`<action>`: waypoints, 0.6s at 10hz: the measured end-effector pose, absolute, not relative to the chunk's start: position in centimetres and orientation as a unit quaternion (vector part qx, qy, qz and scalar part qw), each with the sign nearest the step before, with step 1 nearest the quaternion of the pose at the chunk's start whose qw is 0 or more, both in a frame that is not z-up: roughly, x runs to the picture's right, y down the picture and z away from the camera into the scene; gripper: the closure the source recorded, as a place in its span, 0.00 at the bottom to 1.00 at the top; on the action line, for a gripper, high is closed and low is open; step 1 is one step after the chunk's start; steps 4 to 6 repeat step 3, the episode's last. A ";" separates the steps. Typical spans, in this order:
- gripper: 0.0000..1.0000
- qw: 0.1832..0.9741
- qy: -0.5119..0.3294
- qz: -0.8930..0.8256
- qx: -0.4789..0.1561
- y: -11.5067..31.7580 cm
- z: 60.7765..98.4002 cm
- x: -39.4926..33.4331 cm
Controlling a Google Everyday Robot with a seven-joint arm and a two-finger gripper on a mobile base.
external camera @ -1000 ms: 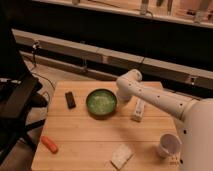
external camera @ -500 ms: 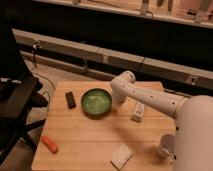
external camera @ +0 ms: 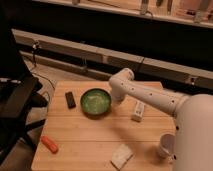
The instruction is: Push the ceramic bowl across the table
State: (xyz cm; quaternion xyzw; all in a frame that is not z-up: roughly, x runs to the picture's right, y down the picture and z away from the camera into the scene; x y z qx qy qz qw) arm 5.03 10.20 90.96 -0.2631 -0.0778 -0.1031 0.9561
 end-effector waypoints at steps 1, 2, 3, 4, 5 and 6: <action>1.00 0.956 -0.080 -0.106 -0.263 10.3 91.1 4.4; 1.00 0.956 -0.080 -0.108 -0.261 10.2 91.1 4.5; 1.00 0.955 -0.081 -0.112 -0.261 9.9 90.7 4.8; 1.00 0.955 -0.081 -0.112 -0.261 9.9 90.7 4.8; 1.00 0.955 -0.081 -0.112 -0.261 9.9 90.7 4.8; 1.00 0.955 -0.081 -0.112 -0.261 9.9 90.7 4.8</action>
